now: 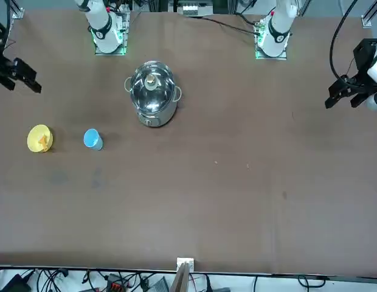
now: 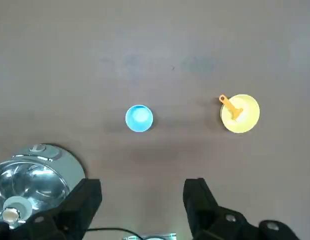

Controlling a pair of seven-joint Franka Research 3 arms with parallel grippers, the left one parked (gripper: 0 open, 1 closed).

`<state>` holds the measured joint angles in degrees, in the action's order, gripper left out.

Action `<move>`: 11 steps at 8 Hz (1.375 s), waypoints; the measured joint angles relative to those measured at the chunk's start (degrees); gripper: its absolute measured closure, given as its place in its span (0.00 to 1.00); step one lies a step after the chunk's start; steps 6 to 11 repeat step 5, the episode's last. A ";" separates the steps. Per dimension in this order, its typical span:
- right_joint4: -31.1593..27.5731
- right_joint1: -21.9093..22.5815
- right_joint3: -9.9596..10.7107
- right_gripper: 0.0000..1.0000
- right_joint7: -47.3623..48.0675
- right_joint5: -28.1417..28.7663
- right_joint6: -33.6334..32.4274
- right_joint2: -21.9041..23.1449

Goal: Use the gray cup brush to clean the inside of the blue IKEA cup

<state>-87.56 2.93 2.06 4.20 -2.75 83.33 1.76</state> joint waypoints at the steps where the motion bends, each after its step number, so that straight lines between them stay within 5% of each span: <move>1: -1.73 0.00 0.15 0.00 -0.02 0.57 0.32 1.48; 11: -4.30 -0.02 1.33 0.00 -2.87 1.59 0.81 3.98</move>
